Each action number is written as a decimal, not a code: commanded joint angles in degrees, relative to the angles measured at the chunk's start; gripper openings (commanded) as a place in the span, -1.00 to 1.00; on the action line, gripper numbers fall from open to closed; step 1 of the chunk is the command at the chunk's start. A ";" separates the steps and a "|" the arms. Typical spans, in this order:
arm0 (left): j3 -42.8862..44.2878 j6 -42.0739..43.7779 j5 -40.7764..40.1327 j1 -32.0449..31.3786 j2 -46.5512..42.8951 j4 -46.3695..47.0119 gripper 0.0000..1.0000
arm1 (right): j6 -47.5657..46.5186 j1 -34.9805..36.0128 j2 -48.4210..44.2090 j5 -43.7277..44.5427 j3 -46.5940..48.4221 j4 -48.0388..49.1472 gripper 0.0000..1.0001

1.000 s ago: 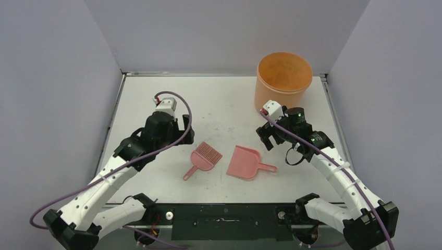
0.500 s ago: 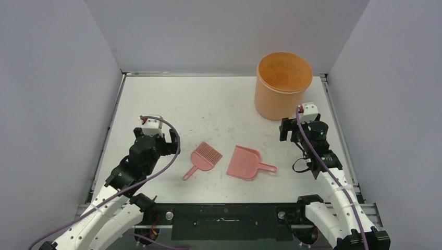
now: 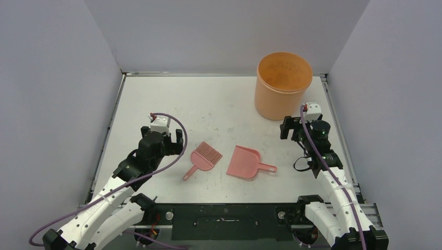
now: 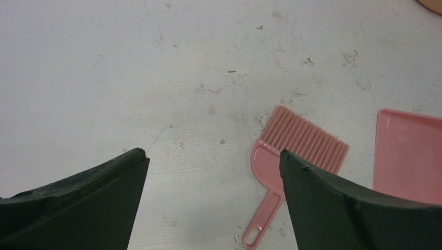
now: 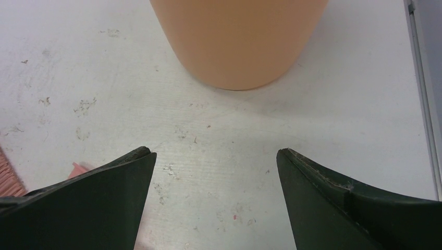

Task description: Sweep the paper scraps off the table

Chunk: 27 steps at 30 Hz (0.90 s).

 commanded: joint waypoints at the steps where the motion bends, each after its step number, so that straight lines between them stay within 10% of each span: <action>1: 1.50 0.66 1.09 0.34 -0.81 2.20 0.93 | 0.78 -0.92 -0.16 -1.35 1.47 3.48 0.79; 27: 1.59 0.74 3.04 0.76 0.54 2.21 0.93 | -4.45 -1.87 -1.35 -8.90 -0.29 3.31 0.80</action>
